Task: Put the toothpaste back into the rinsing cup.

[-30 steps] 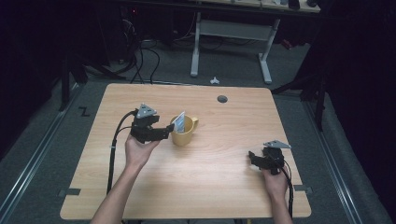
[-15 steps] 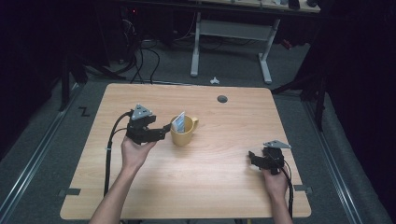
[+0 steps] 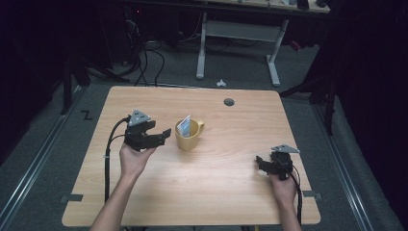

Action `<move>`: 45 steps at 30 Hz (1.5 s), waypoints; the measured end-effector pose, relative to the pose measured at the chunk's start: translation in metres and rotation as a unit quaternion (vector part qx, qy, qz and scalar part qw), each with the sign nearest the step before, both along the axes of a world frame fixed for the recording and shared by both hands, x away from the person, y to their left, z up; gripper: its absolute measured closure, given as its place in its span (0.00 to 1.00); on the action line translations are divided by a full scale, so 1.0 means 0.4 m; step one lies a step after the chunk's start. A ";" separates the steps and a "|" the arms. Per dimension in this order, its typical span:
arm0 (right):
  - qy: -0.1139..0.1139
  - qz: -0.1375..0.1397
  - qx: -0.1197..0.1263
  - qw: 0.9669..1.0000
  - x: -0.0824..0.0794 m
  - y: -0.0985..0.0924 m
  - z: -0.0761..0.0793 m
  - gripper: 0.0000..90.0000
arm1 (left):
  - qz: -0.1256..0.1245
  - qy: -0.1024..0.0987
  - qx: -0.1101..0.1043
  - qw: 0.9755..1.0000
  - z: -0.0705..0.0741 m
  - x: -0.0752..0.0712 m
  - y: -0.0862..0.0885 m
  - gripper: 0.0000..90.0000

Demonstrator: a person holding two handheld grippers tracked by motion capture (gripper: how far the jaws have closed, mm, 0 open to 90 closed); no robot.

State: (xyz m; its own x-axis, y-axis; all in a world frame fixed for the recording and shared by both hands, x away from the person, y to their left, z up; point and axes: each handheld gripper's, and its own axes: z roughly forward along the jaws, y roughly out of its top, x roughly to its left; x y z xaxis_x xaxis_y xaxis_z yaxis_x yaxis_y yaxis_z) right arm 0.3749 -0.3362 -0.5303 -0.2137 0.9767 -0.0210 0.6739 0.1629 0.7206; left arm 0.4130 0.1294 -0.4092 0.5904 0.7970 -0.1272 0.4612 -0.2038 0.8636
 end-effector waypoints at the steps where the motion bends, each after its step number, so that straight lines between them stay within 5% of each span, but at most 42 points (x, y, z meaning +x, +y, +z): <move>1: 0.000 0.000 0.000 1.000 0.000 0.000 0.000 0.31 | 0.000 0.000 0.000 1.000 0.000 -0.002 0.002 0.34; 22: 0.000 0.000 0.000 1.000 0.000 0.000 0.000 0.31 | 0.006 -0.001 -0.007 1.000 -0.001 -0.026 0.027 0.34; 45: -0.001 0.000 0.001 1.000 0.000 0.000 0.000 0.31 | 0.019 0.009 -0.006 1.000 -0.041 -0.052 0.059 0.35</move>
State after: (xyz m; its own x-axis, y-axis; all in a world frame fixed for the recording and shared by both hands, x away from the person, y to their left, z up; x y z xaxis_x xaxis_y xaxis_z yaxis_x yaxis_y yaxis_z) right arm 0.3750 -0.3361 -0.5304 -0.2142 0.9766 -0.0201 0.6731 0.1624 0.7215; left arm 0.3922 0.1529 -0.4257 0.5570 0.8172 -0.1481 0.4846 -0.1749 0.8571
